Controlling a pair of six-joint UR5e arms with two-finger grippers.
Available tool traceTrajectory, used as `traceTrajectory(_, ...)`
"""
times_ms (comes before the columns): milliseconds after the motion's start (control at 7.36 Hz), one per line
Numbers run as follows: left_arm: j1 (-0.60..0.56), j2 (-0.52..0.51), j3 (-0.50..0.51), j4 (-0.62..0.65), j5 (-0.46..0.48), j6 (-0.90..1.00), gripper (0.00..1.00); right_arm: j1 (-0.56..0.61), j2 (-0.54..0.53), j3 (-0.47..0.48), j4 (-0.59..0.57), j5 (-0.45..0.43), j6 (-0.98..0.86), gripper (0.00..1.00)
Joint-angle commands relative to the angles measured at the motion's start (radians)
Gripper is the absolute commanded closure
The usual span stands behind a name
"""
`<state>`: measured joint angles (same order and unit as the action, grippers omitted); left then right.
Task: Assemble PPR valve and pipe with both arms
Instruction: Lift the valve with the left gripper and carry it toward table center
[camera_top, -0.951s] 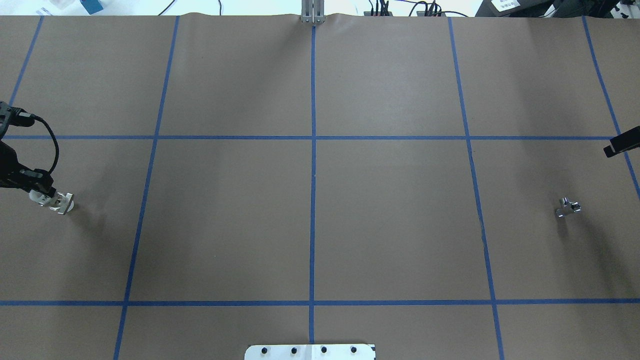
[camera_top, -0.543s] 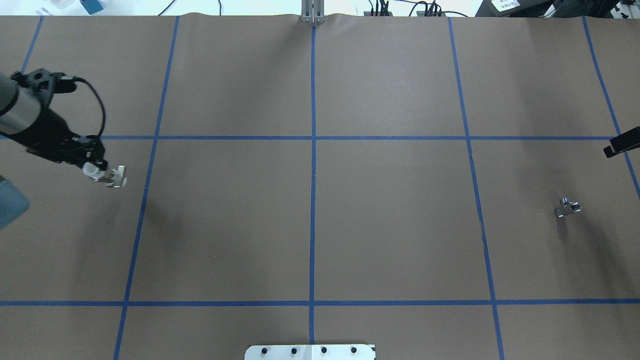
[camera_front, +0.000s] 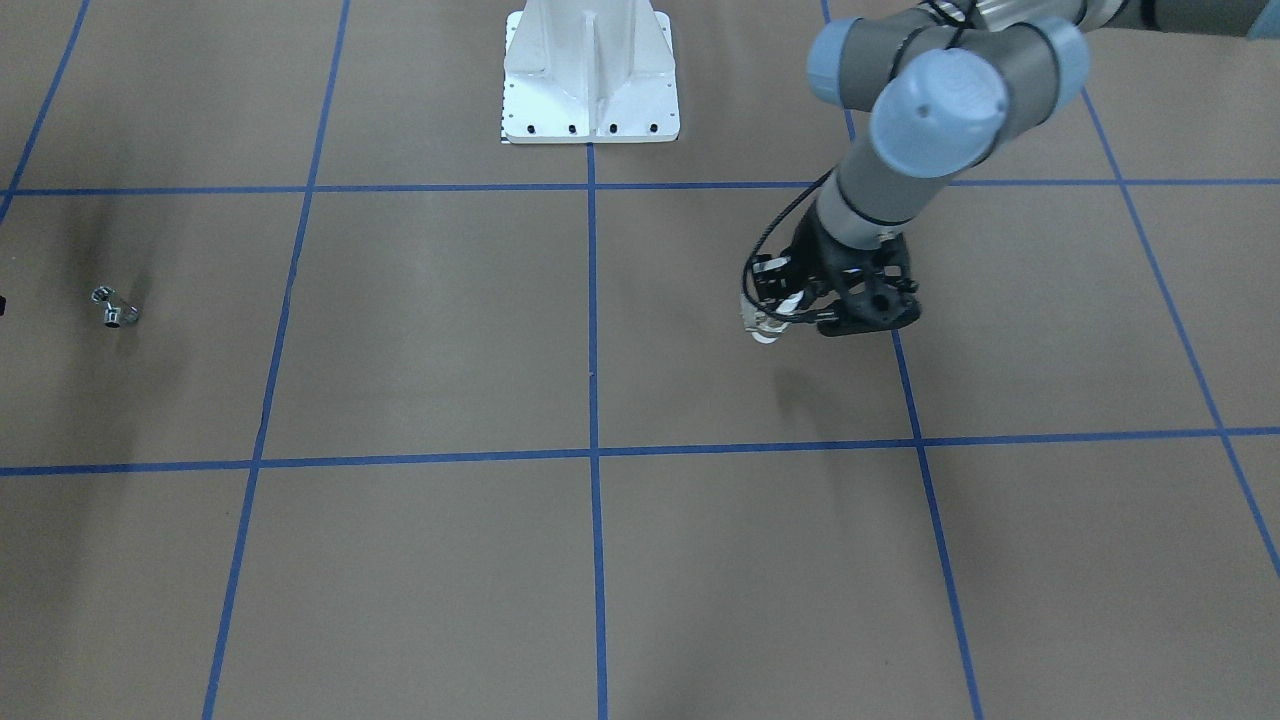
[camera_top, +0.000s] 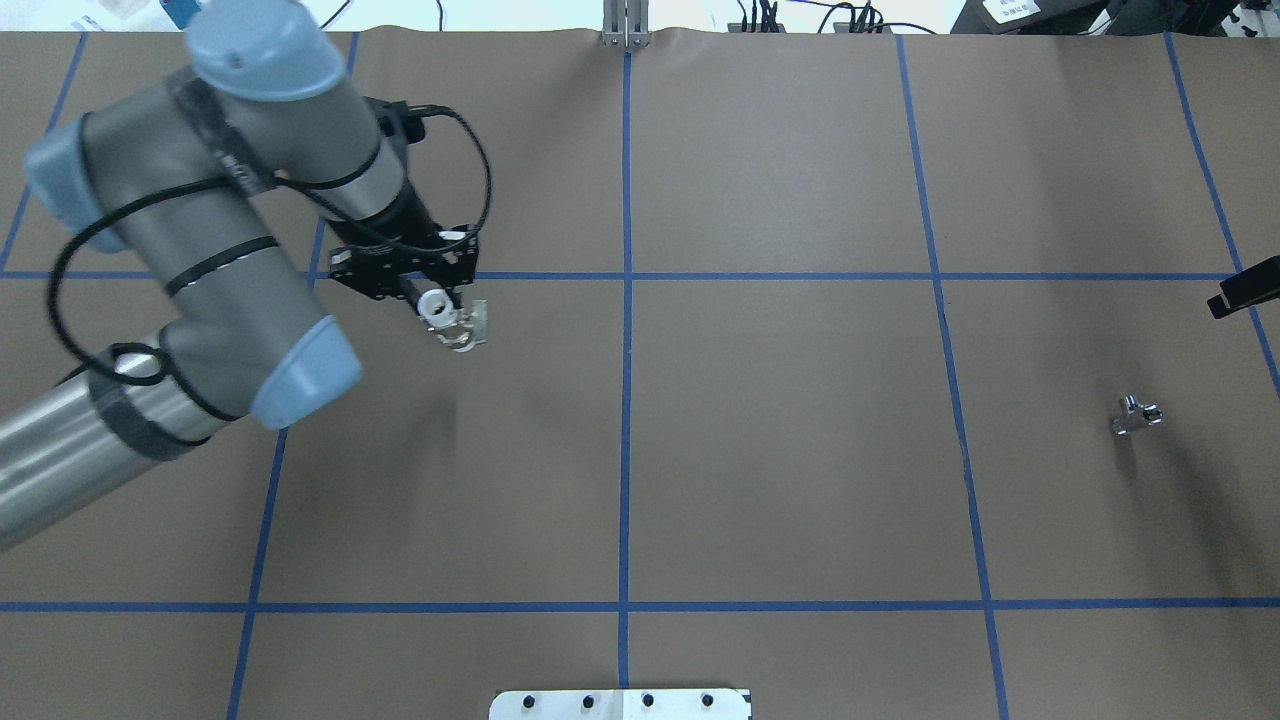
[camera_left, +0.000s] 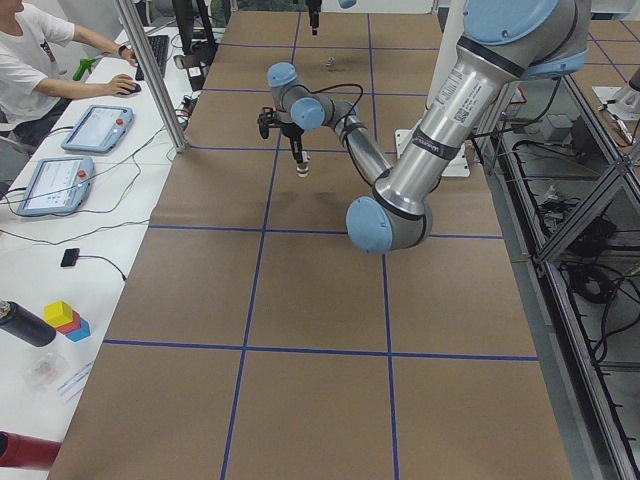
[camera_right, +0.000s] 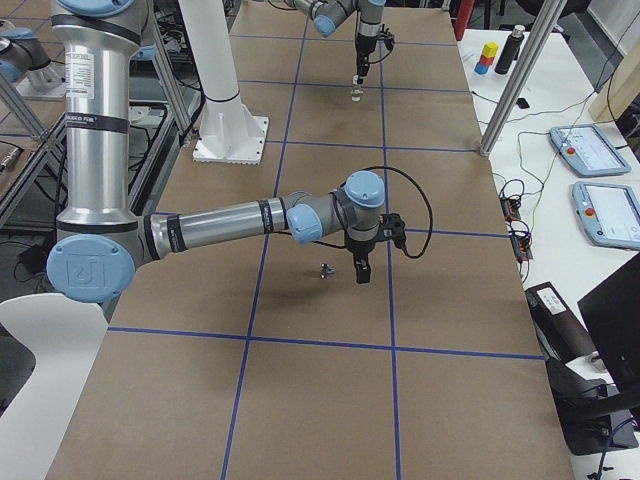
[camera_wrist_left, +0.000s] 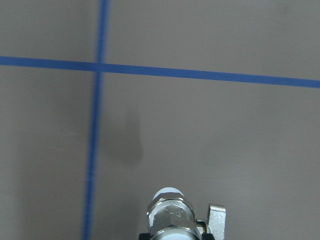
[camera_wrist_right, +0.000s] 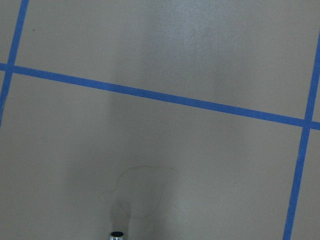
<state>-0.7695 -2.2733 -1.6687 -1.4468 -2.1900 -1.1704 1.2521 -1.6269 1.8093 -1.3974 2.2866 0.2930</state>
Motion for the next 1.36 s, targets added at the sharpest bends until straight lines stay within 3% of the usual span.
traceTrajectory(0,0.041,-0.232,0.227,0.006,0.073,-0.07,1.0,-0.002,-0.001,-0.002,0.0,0.002,0.003,0.0)
traceTrajectory(272,0.045,-0.29,0.317,-0.036,0.075,-0.119,1.0,-0.002,-0.001,-0.002,0.0,0.002,0.003,0.0)
traceTrajectory(543,0.065,-0.411,0.516,-0.105,0.11,-0.187,1.0,-0.002,-0.001,-0.002,0.0,0.002,0.003,0.0)
traceTrajectory(1223,0.084,-0.411,0.552,-0.138,0.151,-0.33,1.0,-0.005,-0.001,-0.01,0.0,0.001,0.0,0.0)
